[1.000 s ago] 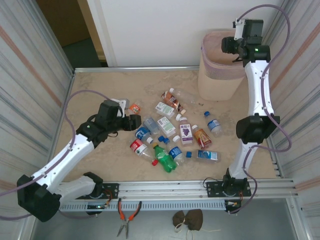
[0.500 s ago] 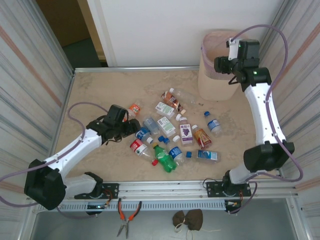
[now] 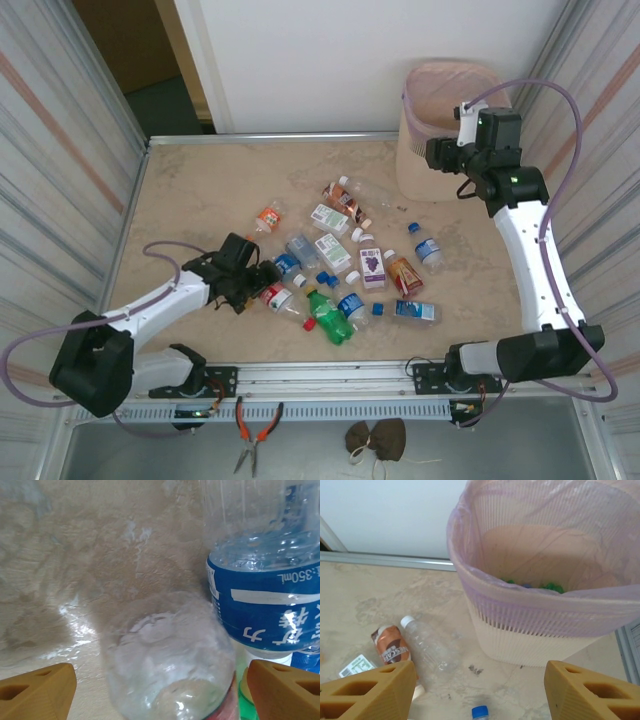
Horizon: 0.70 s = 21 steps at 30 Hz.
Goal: Put the plastic bottles in the bin
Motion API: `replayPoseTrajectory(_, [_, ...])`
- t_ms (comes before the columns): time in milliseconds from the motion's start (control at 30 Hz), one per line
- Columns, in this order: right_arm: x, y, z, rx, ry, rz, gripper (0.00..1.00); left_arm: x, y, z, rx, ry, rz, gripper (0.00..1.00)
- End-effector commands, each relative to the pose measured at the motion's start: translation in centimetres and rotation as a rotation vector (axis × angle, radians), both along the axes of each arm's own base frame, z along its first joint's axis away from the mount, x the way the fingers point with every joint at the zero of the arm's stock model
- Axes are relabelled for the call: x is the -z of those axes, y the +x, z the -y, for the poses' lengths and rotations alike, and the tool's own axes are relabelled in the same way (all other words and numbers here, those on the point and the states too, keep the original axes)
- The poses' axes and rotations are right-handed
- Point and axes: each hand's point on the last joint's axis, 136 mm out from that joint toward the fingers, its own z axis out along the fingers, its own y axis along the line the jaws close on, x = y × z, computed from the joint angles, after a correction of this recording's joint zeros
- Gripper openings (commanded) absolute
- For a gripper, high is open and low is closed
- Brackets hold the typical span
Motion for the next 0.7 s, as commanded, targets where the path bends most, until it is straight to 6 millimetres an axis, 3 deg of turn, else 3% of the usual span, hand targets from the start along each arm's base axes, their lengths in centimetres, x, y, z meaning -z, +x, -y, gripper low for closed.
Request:
replayPoseTrajectory(0, [-1.0,-1.1,-0.2,0.011,0.022,0.028,0.68,0.3,0.3,1.4,-0.013,-0.069,-0.016,0.87])
replayPoseTrajectory(667, [-1.1,-4.3,-0.9,0.016,0.018,0.055,0.69,1.3,-0.5,1.8,0.007,-0.075,-0.045,0.66])
